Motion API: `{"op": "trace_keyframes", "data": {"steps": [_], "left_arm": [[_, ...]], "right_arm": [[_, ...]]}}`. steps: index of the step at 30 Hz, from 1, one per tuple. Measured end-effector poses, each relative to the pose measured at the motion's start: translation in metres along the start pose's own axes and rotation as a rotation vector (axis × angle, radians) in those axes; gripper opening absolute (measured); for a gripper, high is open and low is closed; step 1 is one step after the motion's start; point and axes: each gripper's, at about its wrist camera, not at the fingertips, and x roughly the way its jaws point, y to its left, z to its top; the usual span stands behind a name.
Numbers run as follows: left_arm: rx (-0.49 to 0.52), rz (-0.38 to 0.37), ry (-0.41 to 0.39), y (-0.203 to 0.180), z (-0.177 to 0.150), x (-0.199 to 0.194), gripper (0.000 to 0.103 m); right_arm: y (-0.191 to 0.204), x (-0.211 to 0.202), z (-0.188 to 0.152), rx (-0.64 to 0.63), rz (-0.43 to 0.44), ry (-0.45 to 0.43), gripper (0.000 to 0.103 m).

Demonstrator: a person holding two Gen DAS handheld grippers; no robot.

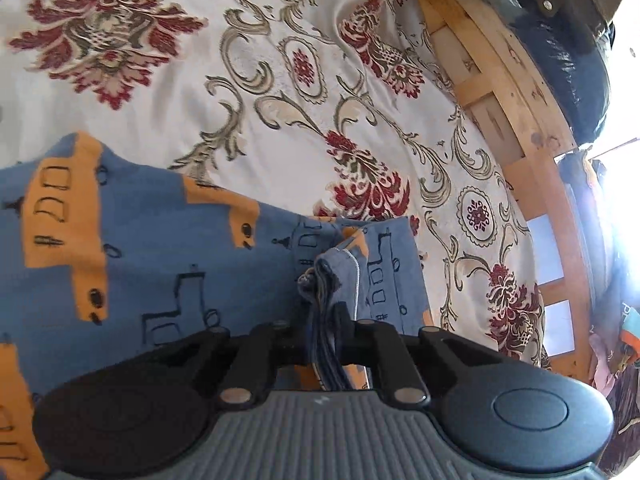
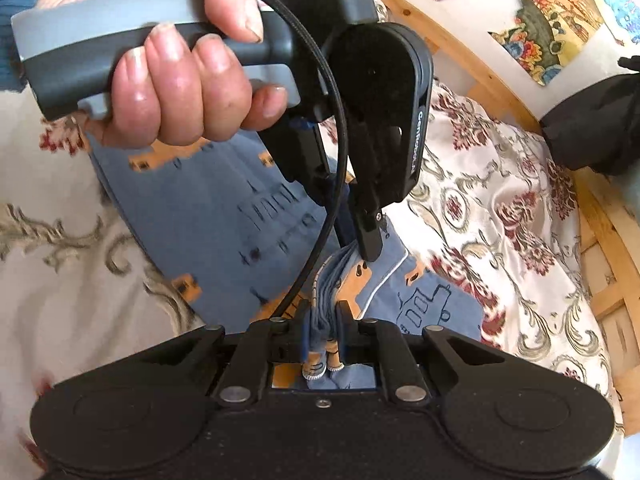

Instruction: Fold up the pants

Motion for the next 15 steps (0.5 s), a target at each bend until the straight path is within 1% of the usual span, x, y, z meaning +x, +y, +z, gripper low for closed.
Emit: {"op": "trace_keyframes", "data": {"steps": [8, 15], "left_arm": [[0.019, 0.055, -0.007, 0.014, 0.001, -0.034, 0.01], [0.01, 0.128, -0.012, 0.04, -0.007, -0.062, 0.01]], "right_arm": [[0.018, -0.004, 0.028, 0.003, 0.047, -0.042, 0.013], [0.042, 0.0, 0.051, -0.007, 0.106, -0.068, 0.013]]}}
